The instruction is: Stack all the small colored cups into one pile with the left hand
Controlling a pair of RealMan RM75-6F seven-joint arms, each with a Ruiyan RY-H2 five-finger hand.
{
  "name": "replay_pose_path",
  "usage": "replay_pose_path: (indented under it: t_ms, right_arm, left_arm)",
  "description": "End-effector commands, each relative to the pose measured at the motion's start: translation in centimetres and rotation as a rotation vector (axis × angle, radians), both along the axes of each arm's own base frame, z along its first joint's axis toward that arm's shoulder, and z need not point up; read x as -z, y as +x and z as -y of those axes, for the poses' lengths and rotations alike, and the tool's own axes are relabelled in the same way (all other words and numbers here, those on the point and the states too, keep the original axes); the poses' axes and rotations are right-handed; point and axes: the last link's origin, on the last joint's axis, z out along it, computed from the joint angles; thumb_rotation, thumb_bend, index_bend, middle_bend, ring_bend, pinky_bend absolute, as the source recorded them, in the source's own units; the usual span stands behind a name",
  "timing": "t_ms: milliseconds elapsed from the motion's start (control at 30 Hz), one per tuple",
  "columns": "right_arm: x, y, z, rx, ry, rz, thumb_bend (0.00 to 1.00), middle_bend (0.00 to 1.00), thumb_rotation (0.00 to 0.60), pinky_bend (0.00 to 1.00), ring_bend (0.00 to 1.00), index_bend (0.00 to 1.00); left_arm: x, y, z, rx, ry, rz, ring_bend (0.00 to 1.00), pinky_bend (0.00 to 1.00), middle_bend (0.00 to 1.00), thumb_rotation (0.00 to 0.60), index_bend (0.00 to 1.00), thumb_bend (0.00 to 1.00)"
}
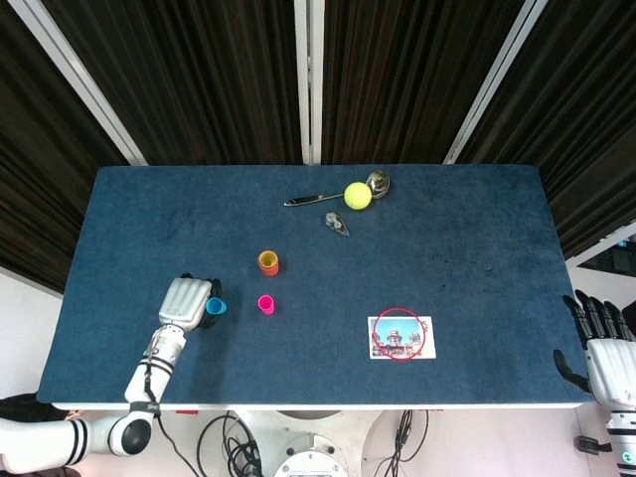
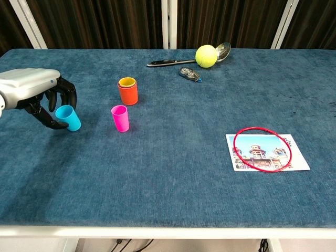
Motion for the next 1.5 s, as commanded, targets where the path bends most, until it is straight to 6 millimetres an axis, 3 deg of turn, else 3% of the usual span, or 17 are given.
replay_pose_path:
  t_ms: [33, 267, 533, 800, 1133, 1500]
  right_arm:
    - [0.0, 0.0, 0.0, 0.001, 0.0, 0.0, 0.33, 0.0, 0.6, 0.0, 0.0, 0.0]
    - [-0.1, -0.1, 0.0, 0.001, -0.003, 0.002, 0.33, 0.0, 0.6, 0.0, 0.0, 0.0]
    - [-0.1, 0.1, -0.1, -0.007, -0.005, 0.006, 0.33, 0.0, 0.6, 0.0, 0.0, 0.0]
    - [-0.2, -0.1, -0.3, -0.005, -0.007, 0.012, 0.33, 0.0, 0.6, 0.0, 0.0, 0.0]
    - [-0.4, -0.6, -0.5, 0.001, -0.011, 0.027, 0.33, 0.0, 0.6, 0.0, 0.0, 0.0]
    - [-0.5, -0.8, -0.5, 0.002, -0.015, 0.032, 0.33, 0.0, 0.6, 0.0, 0.0, 0.0]
  left_arm:
    - [-0.1, 0.2, -0.2, -0.012, 0.005, 0.021, 0.52, 0.34, 0.51, 0.6, 0.5, 0.25]
    - [-1.0, 1.3, -0.6, -0.003, 0.024, 0.055, 0.53, 0.34, 0.51, 0.6, 0.5, 0.26]
    - [-2.2, 6.1, -3.1, 0.042, 0.067, 0.136, 0.53, 0.34, 0.52, 0.6, 0.5, 0.26]
    - [-1.3, 9.4, -6.1, 0.045, 0.088, 0.151, 0.52, 0.34, 0.52, 0.6, 0.5, 0.26]
    - [0.6, 10.7, -8.4, 0.012, 0.094, 0.161, 0.52, 0.34, 0.52, 0.6, 0.5, 0.26]
    - [1.8, 9.8, -8.9, -0.012, 0.087, 0.15, 0.52, 0.35, 0.52, 0.6, 0.5, 0.26]
